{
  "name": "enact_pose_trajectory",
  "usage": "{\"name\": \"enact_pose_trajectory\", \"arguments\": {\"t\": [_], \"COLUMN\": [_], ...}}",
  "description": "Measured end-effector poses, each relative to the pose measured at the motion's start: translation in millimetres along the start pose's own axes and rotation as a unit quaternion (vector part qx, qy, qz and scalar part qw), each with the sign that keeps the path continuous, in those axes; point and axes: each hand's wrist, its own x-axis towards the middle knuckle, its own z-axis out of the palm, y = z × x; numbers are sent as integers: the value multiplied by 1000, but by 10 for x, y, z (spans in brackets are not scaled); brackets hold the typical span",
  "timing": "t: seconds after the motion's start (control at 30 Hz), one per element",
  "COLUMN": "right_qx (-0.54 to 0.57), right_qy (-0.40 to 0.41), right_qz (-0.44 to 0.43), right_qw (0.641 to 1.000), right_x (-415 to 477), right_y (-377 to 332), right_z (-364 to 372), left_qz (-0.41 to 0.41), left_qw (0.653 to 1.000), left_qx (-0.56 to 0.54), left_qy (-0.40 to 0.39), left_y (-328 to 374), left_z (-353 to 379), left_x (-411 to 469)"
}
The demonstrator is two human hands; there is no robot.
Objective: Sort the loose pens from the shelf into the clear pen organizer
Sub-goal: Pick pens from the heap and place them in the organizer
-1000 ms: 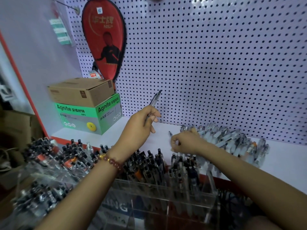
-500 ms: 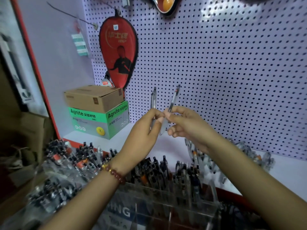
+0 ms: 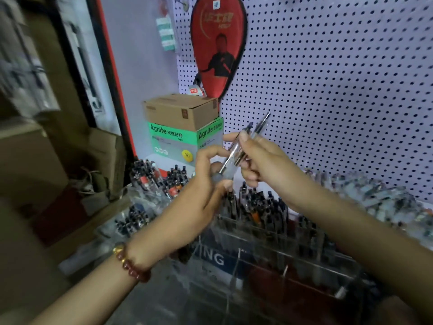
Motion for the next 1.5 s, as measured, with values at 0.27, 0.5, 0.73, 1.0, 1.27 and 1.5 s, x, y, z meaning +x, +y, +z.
{"name": "enact_pose_trajectory", "arguments": {"t": [0.27, 0.5, 0.73, 1.0, 1.27, 1.5], "right_qx": [-54, -220, -302, -372, -406, -425], "right_qy": [-37, 12, -63, -115, -146, -168], "right_qz": [-63, -132, -108, -48, -9, -15], "right_qw": [996, 966, 945, 920, 902, 889], "right_x": [-170, -201, -161, -117, -164, -154], "right_y": [107, 349, 617, 869, 870, 916], "right_z": [413, 652, 829, 965, 1026, 998], "left_qz": [-78, -107, -98, -149, -179, -194], "left_qw": [996, 984, 964, 950, 943, 952], "left_qx": [-25, 144, 241, 260, 263, 228], "left_qy": [-19, -18, -59, -91, -97, -58], "left_y": [-157, -336, -443, -418, -420, -429], "left_z": [-374, -617, -709, -657, -625, -602], "left_x": [-498, -775, -958, -1039, -1013, -1020]}}
